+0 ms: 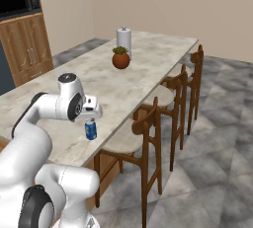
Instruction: Four empty soda cans are scattered around the kitchen. Gather all the cans and cluster them next to the stove for recycling.
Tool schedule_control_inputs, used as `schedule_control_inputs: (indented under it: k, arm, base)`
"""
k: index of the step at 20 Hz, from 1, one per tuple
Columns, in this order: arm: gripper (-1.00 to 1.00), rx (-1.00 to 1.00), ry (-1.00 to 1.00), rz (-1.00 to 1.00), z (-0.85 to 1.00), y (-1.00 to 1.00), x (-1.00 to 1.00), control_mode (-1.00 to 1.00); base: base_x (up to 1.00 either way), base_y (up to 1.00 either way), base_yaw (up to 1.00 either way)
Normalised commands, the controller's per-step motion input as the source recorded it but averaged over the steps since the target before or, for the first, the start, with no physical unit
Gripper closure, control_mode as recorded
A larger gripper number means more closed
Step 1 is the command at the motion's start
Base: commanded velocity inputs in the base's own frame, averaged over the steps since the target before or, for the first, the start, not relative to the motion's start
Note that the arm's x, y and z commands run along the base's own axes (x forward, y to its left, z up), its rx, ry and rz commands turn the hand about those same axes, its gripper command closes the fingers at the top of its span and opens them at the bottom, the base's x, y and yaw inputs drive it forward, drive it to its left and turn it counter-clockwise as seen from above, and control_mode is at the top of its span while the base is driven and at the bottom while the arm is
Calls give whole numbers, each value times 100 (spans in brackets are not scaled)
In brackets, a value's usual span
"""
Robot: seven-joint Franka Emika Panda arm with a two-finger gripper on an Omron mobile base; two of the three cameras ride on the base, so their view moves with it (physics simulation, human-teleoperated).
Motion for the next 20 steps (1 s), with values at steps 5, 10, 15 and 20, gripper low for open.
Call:
schedule_control_inputs:
  k: [5, 10, 15, 20]
  arm:
    - [-100, 0, 0, 0, -13, 1, 18, -100]
    - [-100, 0, 0, 0, -12, 1, 17, -100]
    - [-100, 0, 0, 0, -12, 1, 16, -100]
    - [-100, 0, 0, 0, -12, 0, 11, -100]
  base:
    - [0, 0, 0]
    - [0, 0, 0]
    - [0, 0, 0]
    - [0, 0, 0]
